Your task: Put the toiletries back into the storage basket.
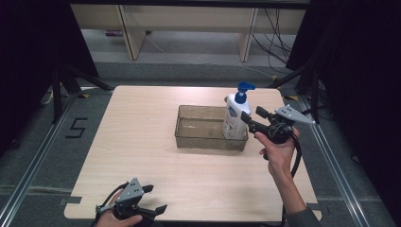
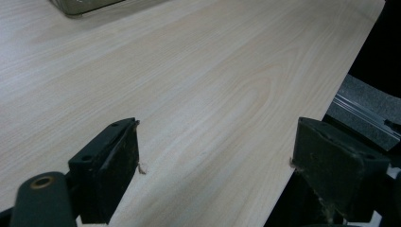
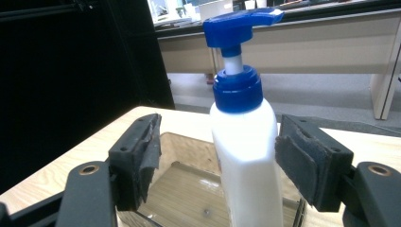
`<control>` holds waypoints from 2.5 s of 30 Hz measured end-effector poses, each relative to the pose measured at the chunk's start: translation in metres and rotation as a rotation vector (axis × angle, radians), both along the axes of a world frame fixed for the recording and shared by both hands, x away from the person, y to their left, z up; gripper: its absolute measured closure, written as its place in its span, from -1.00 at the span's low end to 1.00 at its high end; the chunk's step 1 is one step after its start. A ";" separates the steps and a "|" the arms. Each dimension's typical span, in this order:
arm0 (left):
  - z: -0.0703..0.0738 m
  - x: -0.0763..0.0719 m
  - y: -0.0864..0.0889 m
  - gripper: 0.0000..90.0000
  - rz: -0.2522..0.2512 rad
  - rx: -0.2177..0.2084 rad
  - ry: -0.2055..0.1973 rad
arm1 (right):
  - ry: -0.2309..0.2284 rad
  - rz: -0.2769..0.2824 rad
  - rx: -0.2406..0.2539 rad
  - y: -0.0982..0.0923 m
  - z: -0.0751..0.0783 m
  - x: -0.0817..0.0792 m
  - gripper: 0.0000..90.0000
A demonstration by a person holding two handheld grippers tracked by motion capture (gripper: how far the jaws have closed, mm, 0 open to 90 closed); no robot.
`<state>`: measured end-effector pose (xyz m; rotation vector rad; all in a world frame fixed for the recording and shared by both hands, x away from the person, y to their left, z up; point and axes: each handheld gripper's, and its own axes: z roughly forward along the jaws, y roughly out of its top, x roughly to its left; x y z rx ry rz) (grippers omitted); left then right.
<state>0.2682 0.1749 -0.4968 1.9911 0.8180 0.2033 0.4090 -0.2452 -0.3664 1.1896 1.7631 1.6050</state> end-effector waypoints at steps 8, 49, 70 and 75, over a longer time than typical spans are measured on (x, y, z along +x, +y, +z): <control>0.000 0.000 0.000 -0.67 0.000 0.001 0.000 | 0.003 -0.010 -0.012 -0.004 -0.004 -0.007 -0.30; 0.001 0.000 0.000 -0.67 -0.001 0.003 -0.006 | 0.034 0.078 -0.051 0.013 -0.028 -0.043 -0.30; 0.001 -0.001 0.000 -0.67 0.003 0.020 -0.003 | 0.059 0.122 -0.064 0.020 -0.043 -0.054 -0.51; 0.001 -0.001 0.000 -0.67 0.004 0.020 -0.004 | 0.078 0.128 -0.078 0.021 -0.045 -0.057 -0.53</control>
